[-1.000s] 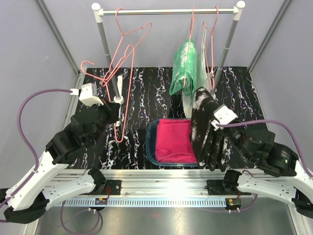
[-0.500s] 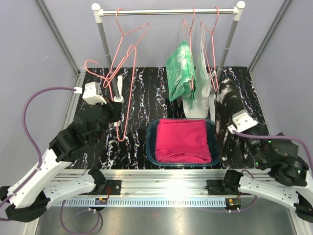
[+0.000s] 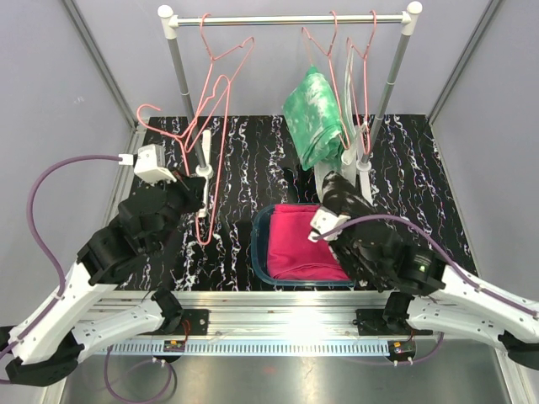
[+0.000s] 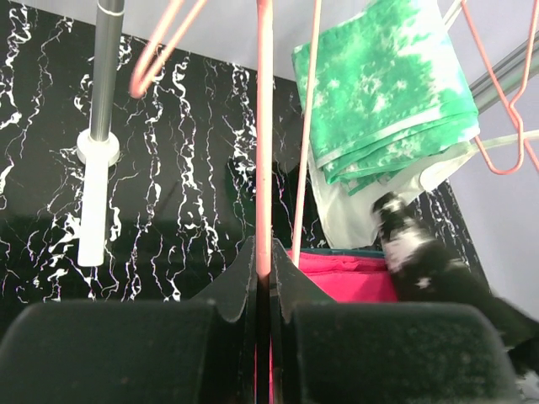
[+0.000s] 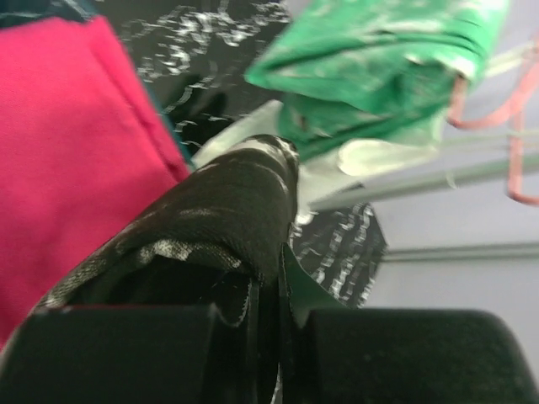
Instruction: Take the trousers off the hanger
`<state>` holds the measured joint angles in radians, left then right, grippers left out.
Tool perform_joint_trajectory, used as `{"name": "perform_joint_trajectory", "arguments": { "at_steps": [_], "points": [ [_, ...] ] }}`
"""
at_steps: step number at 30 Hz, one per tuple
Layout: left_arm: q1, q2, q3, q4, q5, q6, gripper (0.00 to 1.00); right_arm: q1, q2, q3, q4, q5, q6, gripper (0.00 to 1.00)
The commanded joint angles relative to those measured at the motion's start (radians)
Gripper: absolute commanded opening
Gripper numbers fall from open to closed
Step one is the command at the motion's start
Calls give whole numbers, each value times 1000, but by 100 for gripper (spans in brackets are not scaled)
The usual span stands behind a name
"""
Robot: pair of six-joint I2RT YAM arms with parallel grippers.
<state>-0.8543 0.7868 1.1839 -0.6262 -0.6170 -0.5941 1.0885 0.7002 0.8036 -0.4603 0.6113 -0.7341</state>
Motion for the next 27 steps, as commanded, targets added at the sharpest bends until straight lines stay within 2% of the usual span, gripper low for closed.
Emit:
{"name": "perform_joint_trajectory", "arguments": {
  "at_steps": [1, 9, 18, 27],
  "points": [
    [0, -31, -7, 66, -35, 14, 0, 26, 67, 17, 130, -127, 84, 0],
    [0, -43, -9, 49, -44, 24, 0, 122, 214, -41, 308, -192, 136, 0],
    [1, -54, -18, 46, -44, 22, 0, 148, 447, -43, 481, -395, 144, 0],
    [3, -64, -21, 40, -47, 25, 0, 151, 601, -52, 496, -655, 95, 0]
  ]
}}
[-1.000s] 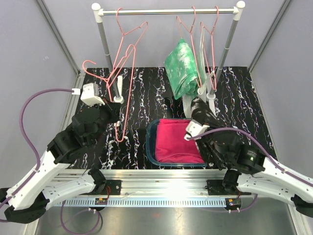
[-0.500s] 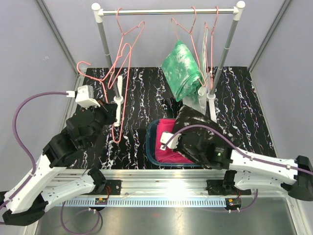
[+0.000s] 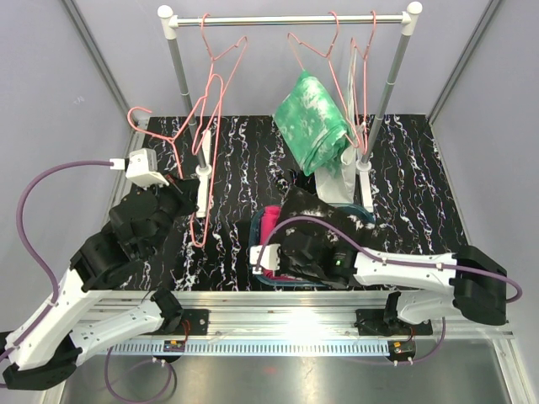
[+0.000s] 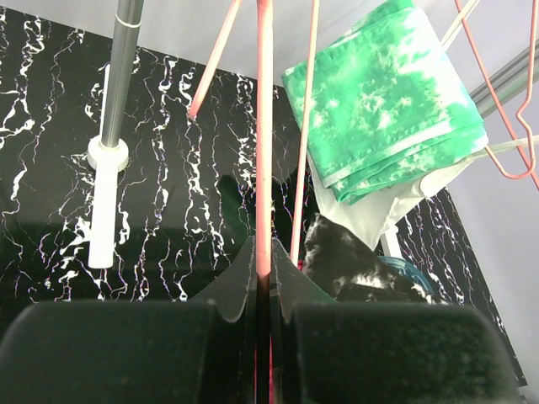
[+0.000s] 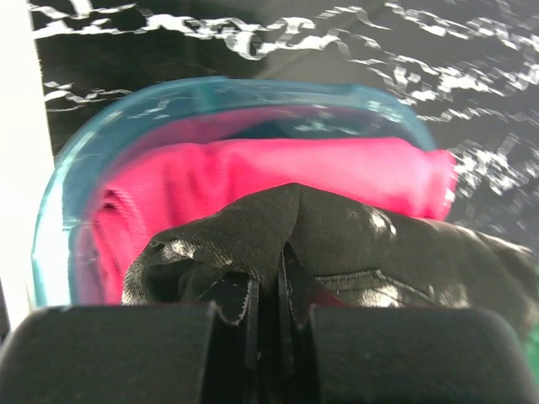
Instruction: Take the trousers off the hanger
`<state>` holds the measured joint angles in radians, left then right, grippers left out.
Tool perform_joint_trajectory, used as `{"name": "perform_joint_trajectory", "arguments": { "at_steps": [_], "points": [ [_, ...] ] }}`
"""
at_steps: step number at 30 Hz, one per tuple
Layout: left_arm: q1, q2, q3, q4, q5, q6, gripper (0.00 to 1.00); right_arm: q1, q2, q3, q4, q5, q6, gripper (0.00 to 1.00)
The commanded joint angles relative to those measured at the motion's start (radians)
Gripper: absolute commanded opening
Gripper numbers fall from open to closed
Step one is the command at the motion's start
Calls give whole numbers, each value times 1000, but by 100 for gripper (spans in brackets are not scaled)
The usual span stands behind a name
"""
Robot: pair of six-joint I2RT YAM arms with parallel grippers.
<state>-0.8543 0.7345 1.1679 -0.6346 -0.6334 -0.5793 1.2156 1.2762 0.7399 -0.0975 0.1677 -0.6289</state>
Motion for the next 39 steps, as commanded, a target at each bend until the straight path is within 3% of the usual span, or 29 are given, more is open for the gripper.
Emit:
{"name": "perform_joint_trajectory", "arguments": {
  "at_steps": [1, 10, 14, 19, 25, 31, 32, 34, 39],
  "points": [
    [3, -12, -4, 47, -32, 10, 0, 24, 34, 10, 115, -212, -24, 0],
    [3, -17, -13, 52, -35, 6, 0, 22, 87, 33, -119, -315, -78, 0],
    [3, -9, -13, 58, -25, -1, 0, -8, 107, -14, -73, -365, -58, 0],
    [3, -7, -7, 59, -20, -7, 0, -83, 170, -13, 19, -542, 21, 0],
    [3, -12, 12, 35, -35, 7, 0, -102, 347, 62, 8, -626, 60, 0],
    [3, -26, 29, 10, -54, 19, 0, -117, 284, 62, 26, -674, 77, 6],
    [4, -26, 30, 10, -55, 19, 0, -122, 269, 73, 4, -678, 71, 8],
    [4, -29, 32, 7, -57, 19, 0, -137, 258, 111, -82, -659, 60, 28],
    [3, -26, 30, 12, -60, 19, 0, -182, 102, 139, -116, -623, 131, 55]
  ]
}}
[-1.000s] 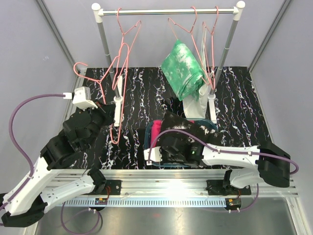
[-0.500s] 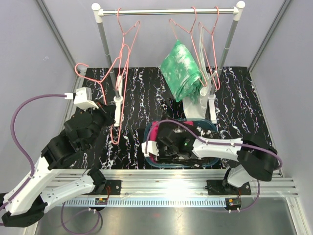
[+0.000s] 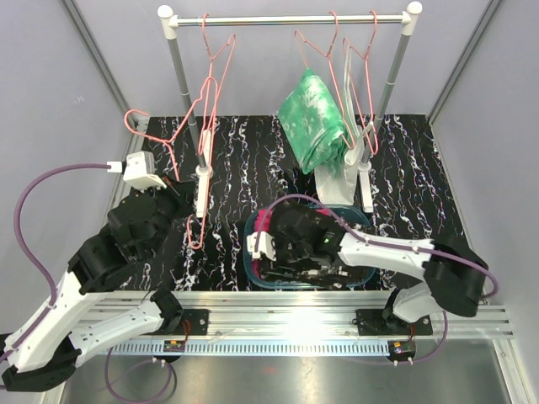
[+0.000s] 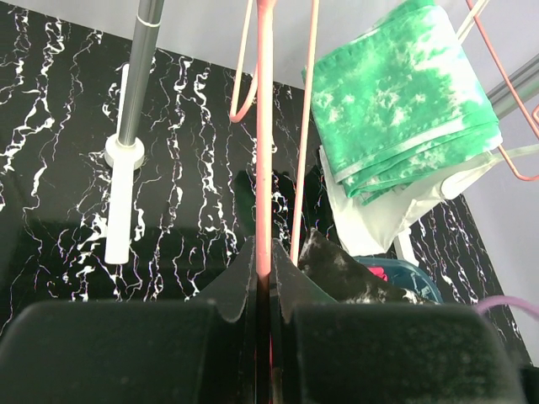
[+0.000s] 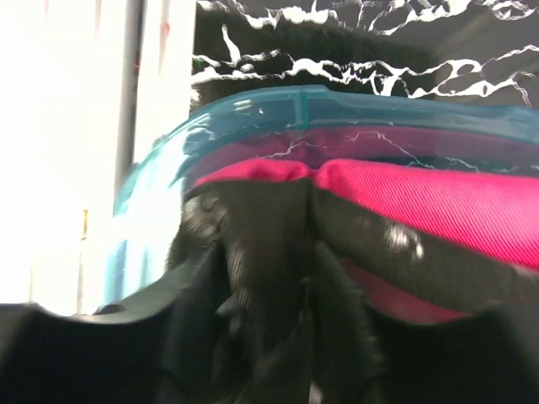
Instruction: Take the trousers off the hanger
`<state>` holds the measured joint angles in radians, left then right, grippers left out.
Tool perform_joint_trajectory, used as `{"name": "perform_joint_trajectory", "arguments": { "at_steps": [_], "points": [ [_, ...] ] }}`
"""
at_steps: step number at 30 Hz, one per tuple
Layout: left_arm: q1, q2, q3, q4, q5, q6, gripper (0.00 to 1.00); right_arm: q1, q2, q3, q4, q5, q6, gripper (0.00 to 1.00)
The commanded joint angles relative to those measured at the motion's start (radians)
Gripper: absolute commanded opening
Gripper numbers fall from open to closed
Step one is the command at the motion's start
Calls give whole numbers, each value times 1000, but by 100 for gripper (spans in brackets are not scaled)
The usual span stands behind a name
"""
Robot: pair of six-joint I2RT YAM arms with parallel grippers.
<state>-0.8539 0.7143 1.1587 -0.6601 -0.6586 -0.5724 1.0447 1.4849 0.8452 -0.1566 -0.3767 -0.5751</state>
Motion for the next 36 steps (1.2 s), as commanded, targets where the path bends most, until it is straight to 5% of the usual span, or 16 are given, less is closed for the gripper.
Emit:
{"name": "perform_joint_trajectory", "arguments": {
  "at_steps": [1, 4, 7, 11, 15, 18, 24, 31, 36],
  "points": [
    [4, -4, 41, 39, -33, 11, 0, -21, -136, 43, -48, -71, 98, 63],
    [4, 5, 41, 50, -30, 11, 0, -28, -241, 63, -14, -50, 174, 69],
    [4, 14, 45, 56, -24, 11, 0, -28, -322, 83, -24, -54, 237, 99],
    [4, 20, 55, 56, -18, 12, 0, -28, -403, 98, -83, 135, 404, 99],
    [4, 19, 64, 56, -15, 19, 0, -29, -408, 158, -309, 624, 888, 99],
    [4, 33, 93, 51, -10, 32, 0, -28, -440, 147, -541, 642, 1137, 100],
    [4, 119, 187, -13, -4, 74, 0, -28, -492, 40, -724, 705, 1334, 99],
    [4, 166, 228, 1, 20, 77, 0, -28, -134, -95, -513, 611, 1354, 100],
    [3, 278, 407, -82, 39, 127, 0, -29, 104, -144, -270, 503, 1290, 100]
  ]
}}
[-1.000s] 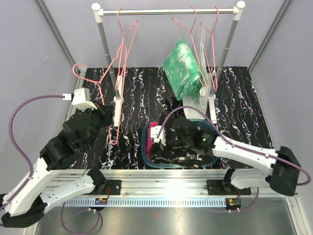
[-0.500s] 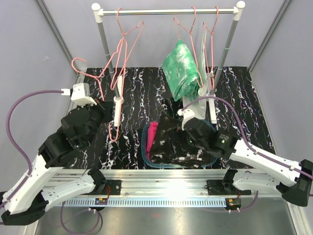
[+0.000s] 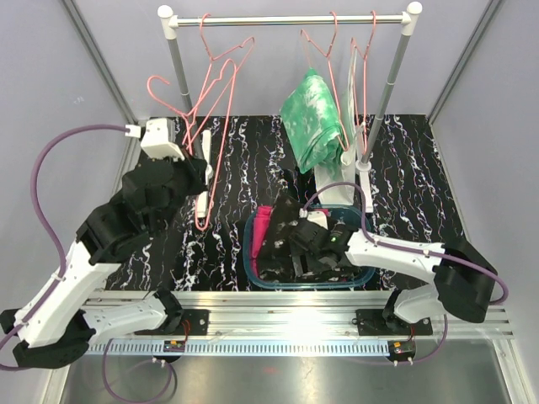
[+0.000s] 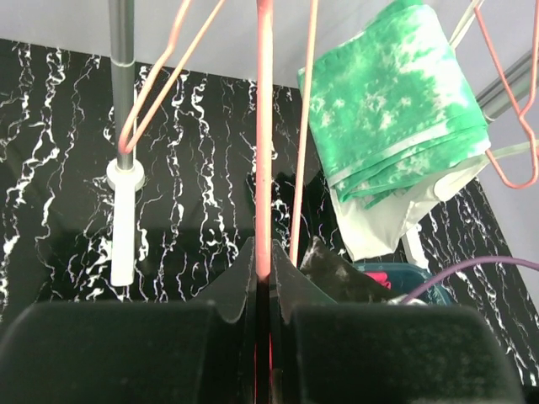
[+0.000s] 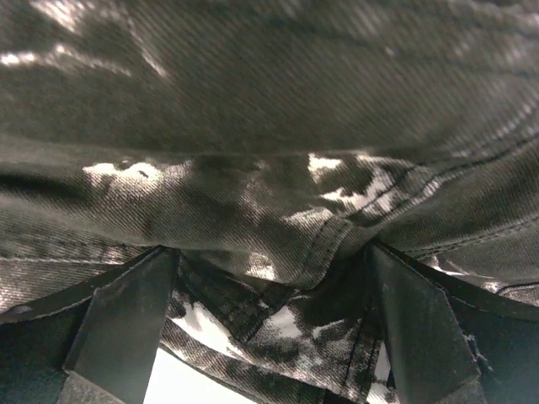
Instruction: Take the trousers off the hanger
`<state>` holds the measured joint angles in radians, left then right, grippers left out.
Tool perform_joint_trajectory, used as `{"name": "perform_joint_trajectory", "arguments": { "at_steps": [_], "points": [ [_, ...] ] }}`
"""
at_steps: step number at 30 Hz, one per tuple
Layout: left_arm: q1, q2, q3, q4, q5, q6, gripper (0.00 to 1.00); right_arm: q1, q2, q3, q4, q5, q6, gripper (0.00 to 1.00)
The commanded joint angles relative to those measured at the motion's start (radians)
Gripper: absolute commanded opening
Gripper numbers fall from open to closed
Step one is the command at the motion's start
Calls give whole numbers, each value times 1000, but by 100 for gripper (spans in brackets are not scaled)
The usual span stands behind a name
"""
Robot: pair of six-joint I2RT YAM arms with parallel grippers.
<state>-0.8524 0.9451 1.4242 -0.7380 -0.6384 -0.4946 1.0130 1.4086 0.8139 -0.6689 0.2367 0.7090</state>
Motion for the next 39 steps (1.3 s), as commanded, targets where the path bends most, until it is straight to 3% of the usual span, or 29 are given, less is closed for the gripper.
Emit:
{"name": "perform_joint_trajectory", "arguments": {
  "at_steps": [1, 6, 18, 24, 28, 39],
  "points": [
    [1, 70, 177, -29, 16, 59, 0, 4, 217, -113, 259, -120, -11, 99],
    [1, 159, 311, -119, -10, 90, 0, 18, 167, -16, 163, -54, -109, 99],
    [3, 302, 386, -89, -84, 119, 0, 16, -402, 249, -211, 138, -180, 99],
    [13, 392, 470, -75, -125, 152, 0, 16, -707, 231, -106, 116, -204, 99],
    [56, 464, 519, -26, -73, 215, 0, 16, -896, 179, 12, 33, -239, 99],
    [160, 635, 608, 153, 63, 396, 0, 16, -918, 234, -40, 13, -290, 99]
  ]
}}
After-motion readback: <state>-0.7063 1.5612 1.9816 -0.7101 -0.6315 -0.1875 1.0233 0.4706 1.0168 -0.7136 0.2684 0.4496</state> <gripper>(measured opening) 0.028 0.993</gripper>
